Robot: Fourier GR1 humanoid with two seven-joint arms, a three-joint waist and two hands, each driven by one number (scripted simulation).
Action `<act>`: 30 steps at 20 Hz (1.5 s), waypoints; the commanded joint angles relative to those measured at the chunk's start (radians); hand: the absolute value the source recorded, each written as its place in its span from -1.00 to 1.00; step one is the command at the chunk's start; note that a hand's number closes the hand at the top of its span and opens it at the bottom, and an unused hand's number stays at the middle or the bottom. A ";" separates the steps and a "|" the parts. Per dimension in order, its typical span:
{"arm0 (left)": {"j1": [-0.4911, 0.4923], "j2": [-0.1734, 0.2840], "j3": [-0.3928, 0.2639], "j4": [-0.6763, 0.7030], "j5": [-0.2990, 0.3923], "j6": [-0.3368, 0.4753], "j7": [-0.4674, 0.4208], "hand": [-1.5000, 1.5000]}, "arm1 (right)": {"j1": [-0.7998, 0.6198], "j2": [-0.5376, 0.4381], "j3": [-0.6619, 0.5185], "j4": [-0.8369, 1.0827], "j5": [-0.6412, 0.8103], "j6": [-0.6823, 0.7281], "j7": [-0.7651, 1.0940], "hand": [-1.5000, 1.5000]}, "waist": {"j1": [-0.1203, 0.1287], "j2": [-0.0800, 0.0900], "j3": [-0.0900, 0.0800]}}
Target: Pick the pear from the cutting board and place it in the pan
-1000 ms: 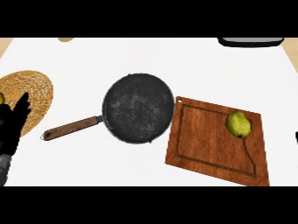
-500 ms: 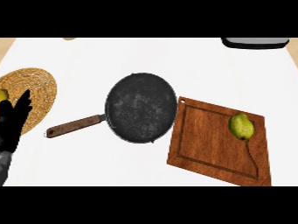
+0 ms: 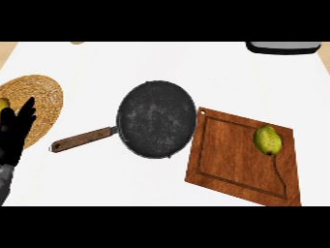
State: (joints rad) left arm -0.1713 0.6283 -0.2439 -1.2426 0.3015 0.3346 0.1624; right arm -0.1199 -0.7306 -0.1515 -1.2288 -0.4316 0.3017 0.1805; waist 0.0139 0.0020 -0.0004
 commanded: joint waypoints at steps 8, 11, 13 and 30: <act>0.058 -0.045 0.072 -0.022 -0.077 -0.051 -0.002 0.00 | -0.119 0.113 0.112 0.046 0.167 0.033 0.099 -1.00 | -0.008 -0.002 0.000; 0.022 -0.058 0.123 0.060 -0.088 -0.092 -0.034 0.00 | -0.185 0.129 0.109 0.101 0.202 0.047 0.117 -1.00 | -0.008 0.000 0.000; 0.063 -0.079 0.108 -0.073 -0.108 -0.060 0.060 0.00 | -0.045 0.123 0.090 -0.097 0.190 0.026 0.179 -1.00 | -0.016 -0.004 0.000; 0.061 -0.151 0.239 -0.127 -0.247 -0.150 0.123 0.00 | -0.170 0.289 0.088 0.174 0.447 0.048 0.028 -1.00 | -0.007 -0.001 0.001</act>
State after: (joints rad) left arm -0.1112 0.4840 -0.0141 -1.3016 0.0809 0.1885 0.2216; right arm -0.2388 -0.4830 -0.0699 -1.1649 -0.0482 0.3644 0.2724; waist 0.0032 0.0000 -0.0001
